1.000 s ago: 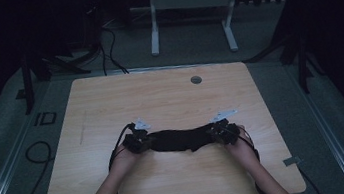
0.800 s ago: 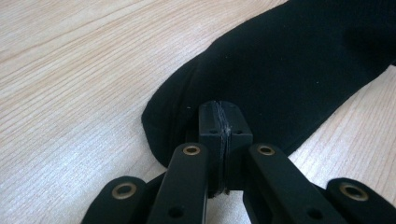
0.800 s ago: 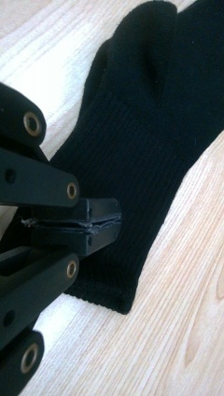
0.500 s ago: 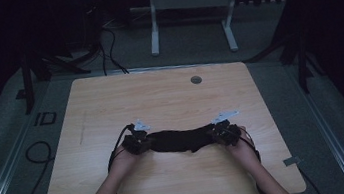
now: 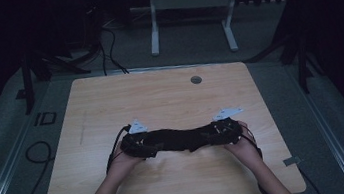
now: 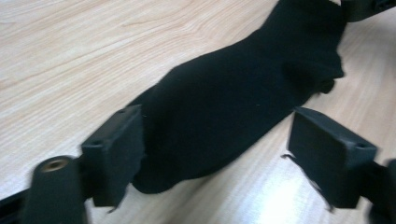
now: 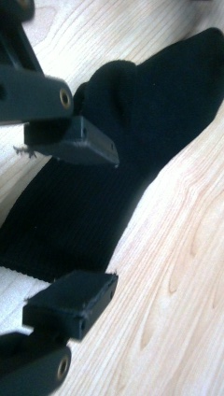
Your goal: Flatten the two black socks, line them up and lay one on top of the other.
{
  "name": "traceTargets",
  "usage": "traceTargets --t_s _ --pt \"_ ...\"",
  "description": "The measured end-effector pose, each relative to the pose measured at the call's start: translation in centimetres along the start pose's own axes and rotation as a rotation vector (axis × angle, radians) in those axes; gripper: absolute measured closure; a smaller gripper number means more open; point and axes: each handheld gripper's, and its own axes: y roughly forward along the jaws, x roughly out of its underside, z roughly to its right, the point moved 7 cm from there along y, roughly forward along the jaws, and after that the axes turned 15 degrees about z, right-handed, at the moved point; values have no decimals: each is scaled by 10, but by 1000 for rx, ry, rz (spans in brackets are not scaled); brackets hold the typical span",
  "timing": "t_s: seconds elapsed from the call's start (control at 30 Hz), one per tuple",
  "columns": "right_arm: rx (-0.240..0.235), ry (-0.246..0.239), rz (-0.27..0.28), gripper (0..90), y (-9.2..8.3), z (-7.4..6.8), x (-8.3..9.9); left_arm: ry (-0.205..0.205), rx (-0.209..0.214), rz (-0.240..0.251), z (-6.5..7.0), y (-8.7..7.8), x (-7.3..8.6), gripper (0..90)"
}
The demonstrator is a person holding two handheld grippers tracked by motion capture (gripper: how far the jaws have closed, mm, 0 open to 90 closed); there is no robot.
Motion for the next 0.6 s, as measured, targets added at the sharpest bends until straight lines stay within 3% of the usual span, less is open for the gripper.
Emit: traceTargets --t_s 0.1,0.2,0.33,0.47,0.6 --pt "-31 1 13 140 -2 -2 1 25 -43 17 -2 -4 2 120" --pt "3 -22 35 120 -2 0 2 6 -64 30 -7 -9 4 77" --pt "9 -29 71 115 -5 4 1 4 -81 41 -11 -18 8 77" --pt "30 -34 67 115 -8 9 3 -1 -108 60 -17 -30 15 77" --pt "44 -20 74 115 -14 13 7 -9 -107 71 -21 -40 21 77"
